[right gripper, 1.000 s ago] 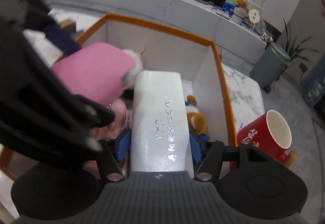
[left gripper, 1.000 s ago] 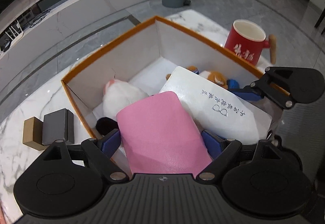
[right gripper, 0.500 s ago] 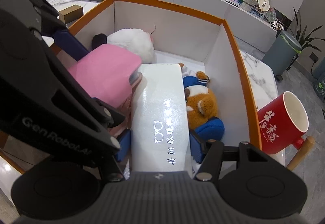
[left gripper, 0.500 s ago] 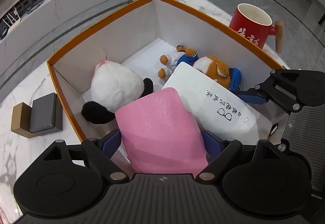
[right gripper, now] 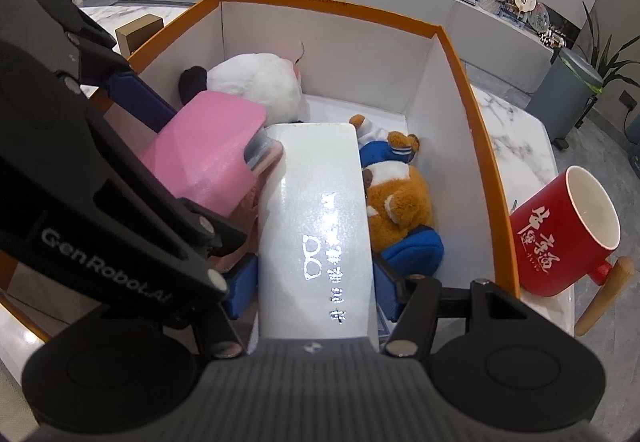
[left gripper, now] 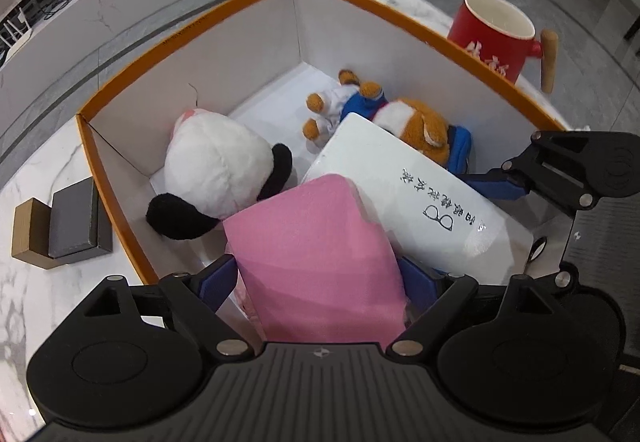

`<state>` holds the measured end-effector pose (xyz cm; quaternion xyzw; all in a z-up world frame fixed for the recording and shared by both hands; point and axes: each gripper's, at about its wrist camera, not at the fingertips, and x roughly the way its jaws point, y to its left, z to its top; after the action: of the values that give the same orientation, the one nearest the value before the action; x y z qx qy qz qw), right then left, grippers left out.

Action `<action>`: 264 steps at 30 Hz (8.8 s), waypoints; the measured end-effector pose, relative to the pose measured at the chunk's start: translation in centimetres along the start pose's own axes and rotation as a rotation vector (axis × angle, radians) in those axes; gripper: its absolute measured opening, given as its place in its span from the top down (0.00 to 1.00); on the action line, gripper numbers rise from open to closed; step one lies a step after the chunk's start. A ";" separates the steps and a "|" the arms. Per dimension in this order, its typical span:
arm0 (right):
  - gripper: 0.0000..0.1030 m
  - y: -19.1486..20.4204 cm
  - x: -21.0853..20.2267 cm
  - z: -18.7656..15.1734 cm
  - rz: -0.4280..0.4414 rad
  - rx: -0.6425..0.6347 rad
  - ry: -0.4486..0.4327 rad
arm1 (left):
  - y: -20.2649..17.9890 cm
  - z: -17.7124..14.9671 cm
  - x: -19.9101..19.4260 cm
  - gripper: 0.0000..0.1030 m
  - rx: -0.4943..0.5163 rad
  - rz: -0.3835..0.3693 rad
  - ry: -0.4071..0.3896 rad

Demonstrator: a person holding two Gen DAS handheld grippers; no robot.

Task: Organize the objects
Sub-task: 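Lower the pink pouch into the box with the left tool while the right tool lowers the glasses case, then open both tools and move them toward the orange crochet fruit and yellow tape measure, then grasp the orange crochet fruit with the left tool while the right tool grasps the yellow tape measure, then carry the crochet fruit with the left tool while the right tool carries the tape measure over the box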

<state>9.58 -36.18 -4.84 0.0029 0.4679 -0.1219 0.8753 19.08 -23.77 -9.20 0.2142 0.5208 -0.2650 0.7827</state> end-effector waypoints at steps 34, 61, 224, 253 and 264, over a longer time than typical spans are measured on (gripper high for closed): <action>0.14 -0.3 -5.3 1.8 -0.074 -0.061 -0.076 | 0.7 0.5 -5.4 0.00 -0.048 -0.086 -0.115; 0.13 5.9 -9.0 5.9 -0.143 -0.057 -0.168 | 8.6 -4.0 -11.3 0.00 -0.136 -0.131 -0.257; 0.49 12.2 -11.2 -3.1 -0.138 0.056 -0.588 | 10.8 -10.4 -10.4 0.54 -0.062 -0.128 -0.531; 0.49 -3.4 -5.7 4.0 -0.123 0.172 -0.369 | 4.4 -0.1 -3.6 0.54 0.180 -0.054 -0.364; 0.49 -4.7 -2.1 6.7 -0.082 0.163 -0.285 | 4.1 1.9 -0.9 0.54 0.200 -0.001 -0.262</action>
<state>12.92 -41.09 1.12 0.0376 0.3275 -0.1941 0.9239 22.76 -21.62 -7.39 0.2543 0.3852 -0.3416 0.8187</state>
